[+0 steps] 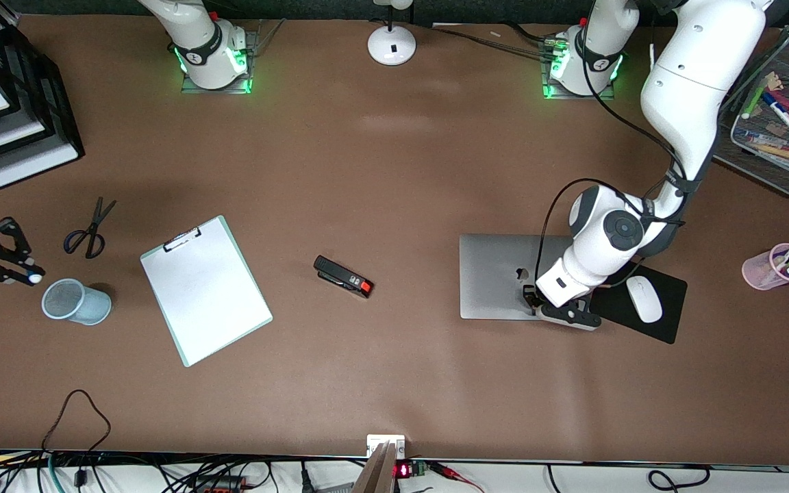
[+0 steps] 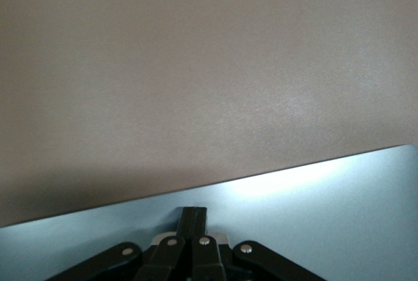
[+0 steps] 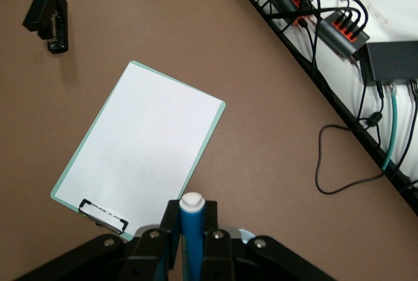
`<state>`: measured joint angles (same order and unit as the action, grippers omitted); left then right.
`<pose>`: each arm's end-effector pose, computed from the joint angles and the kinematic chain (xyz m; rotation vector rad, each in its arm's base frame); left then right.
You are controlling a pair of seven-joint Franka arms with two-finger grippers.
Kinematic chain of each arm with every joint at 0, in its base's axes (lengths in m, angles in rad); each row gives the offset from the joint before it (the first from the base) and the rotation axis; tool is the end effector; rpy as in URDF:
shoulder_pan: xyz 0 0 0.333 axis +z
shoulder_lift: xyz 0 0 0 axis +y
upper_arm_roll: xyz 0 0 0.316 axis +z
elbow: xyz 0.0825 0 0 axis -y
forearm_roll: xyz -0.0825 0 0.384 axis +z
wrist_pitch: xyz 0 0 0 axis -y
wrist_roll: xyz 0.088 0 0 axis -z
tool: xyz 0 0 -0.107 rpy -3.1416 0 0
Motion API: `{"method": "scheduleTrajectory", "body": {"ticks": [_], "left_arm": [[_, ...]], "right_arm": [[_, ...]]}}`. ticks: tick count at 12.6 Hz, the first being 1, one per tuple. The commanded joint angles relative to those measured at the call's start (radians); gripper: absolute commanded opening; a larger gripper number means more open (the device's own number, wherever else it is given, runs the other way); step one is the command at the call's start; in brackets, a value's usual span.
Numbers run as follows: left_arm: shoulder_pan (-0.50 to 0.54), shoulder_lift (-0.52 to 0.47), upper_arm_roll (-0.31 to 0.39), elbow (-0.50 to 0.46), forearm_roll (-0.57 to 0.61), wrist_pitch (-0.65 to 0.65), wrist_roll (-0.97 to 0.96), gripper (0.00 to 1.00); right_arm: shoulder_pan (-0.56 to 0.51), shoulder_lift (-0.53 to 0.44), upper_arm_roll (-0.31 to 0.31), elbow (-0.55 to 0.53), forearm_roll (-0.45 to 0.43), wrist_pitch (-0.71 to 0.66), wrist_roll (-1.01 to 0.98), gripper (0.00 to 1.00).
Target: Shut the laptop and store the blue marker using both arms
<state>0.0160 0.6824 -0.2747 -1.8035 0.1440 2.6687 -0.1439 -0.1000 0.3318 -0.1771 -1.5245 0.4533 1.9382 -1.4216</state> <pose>0.6525 -0.1601 0.1980 2.9910 -0.2388 0.2889 0.6567 -0.1400 0.4843 -2.5547 -1.4133 -0.4988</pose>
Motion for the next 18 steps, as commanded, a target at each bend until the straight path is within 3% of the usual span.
{"method": "scheduleTrajectory", "body": {"ticks": [1,3,5,8,10,11,12,13,14,16,18], "left_arm": [[0.002,-0.116,0.0,0.007,0.029,-0.191,0.01,0.0],[0.002,-0.193,-0.008,0.028,0.028,-0.356,0.01,0.0],[-0.001,-0.254,-0.014,0.108,0.028,-0.601,0.026,0.01],[-0.008,-0.319,-0.021,0.225,0.012,-0.894,0.061,0.03],[-0.002,-0.366,-0.047,0.268,0.012,-1.033,0.066,0.08],[-0.002,-0.395,-0.049,0.273,0.012,-1.074,0.064,0.19],[-0.002,-0.417,-0.051,0.273,0.012,-1.098,0.066,0.51],[-0.001,-0.426,-0.051,0.273,0.012,-1.112,0.066,0.72],[-0.001,-0.438,-0.051,0.273,0.011,-1.118,0.066,0.87],[0.002,-0.446,-0.052,0.274,0.011,-1.118,0.067,1.0],[0.004,-0.463,-0.051,0.274,-0.006,-1.122,0.069,1.0]], "right_arm": [[-0.076,0.016,0.01,0.004,0.137,-0.07,-0.201,0.0],[-0.139,0.053,0.01,0.004,0.258,-0.116,-0.403,0.0],[-0.182,0.081,0.01,0.006,0.359,-0.127,-0.613,0.0],[-0.23,0.128,0.011,0.024,0.399,-0.218,-0.716,0.0],[-0.254,0.171,0.011,0.033,0.471,-0.264,-0.814,0.0],[-0.265,0.196,0.011,0.047,0.49,-0.29,-0.856,0.0],[-0.279,0.228,0.011,0.078,0.498,-0.312,-0.888,0.0],[-0.29,0.258,0.013,0.111,0.508,-0.337,-0.908,0.0],[-0.299,0.291,0.013,0.141,0.531,-0.363,-0.933,0.0],[-0.305,0.329,0.015,0.173,0.564,-0.364,-0.967,0.0],[-0.311,0.355,0.015,0.178,0.611,-0.363,-0.999,0.0]]}}
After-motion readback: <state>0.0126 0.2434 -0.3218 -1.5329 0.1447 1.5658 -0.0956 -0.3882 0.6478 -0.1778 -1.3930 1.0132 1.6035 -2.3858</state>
